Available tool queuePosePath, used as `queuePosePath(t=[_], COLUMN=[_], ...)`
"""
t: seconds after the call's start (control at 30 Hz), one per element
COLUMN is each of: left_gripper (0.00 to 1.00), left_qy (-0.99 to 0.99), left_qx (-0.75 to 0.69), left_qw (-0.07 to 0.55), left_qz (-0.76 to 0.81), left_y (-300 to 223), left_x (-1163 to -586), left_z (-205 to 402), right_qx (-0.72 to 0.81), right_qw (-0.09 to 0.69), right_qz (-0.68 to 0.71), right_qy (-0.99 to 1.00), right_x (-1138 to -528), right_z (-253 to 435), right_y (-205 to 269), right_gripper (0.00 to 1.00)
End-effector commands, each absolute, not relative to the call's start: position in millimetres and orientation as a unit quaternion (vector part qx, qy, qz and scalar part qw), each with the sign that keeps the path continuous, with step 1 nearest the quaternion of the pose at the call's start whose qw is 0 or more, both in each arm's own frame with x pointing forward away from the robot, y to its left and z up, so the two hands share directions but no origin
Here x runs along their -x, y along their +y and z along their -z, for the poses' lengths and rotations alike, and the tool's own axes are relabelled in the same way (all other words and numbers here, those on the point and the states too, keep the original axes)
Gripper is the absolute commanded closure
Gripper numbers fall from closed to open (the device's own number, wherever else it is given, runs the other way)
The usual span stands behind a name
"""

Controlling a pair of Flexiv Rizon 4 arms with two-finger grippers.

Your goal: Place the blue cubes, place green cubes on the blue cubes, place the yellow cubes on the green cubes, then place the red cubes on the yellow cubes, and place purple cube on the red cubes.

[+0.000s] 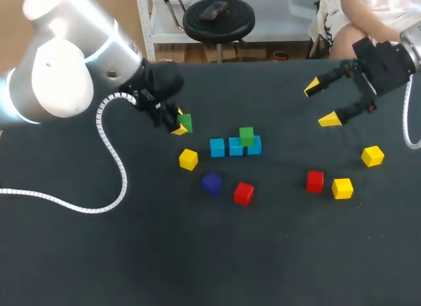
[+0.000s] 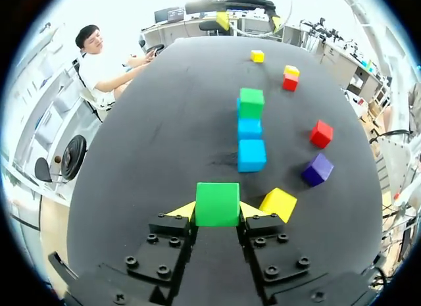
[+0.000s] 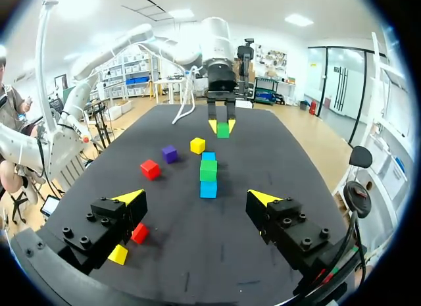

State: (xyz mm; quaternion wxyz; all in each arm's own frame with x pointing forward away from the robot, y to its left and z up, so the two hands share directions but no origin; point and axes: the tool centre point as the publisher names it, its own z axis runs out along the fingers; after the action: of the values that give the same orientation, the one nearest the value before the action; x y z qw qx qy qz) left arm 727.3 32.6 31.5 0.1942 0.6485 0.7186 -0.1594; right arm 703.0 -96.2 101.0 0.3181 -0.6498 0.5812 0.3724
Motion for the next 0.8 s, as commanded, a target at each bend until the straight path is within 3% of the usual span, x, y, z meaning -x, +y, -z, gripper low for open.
queuePosePath(t=[0.03,0.8], left_gripper=[1.00,1.00], left_qy=[0.712,0.693], left_qx=[-0.654,-0.667], left_qw=[0.199,0.197], left_qz=[0.159,0.188], left_y=[25.3,-13.3], left_x=[-715.7,-699.4], left_z=[-41.4,-60.8], right_qx=[0.650,0.650], right_qw=[0.319,0.319], right_qz=[-0.372,-0.372], right_qy=[0.581,0.581], right_x=[-702.7,-702.7], right_z=[-100.9,-100.9], right_y=[-96.1,-96.1], right_gripper=[0.00,0.00])
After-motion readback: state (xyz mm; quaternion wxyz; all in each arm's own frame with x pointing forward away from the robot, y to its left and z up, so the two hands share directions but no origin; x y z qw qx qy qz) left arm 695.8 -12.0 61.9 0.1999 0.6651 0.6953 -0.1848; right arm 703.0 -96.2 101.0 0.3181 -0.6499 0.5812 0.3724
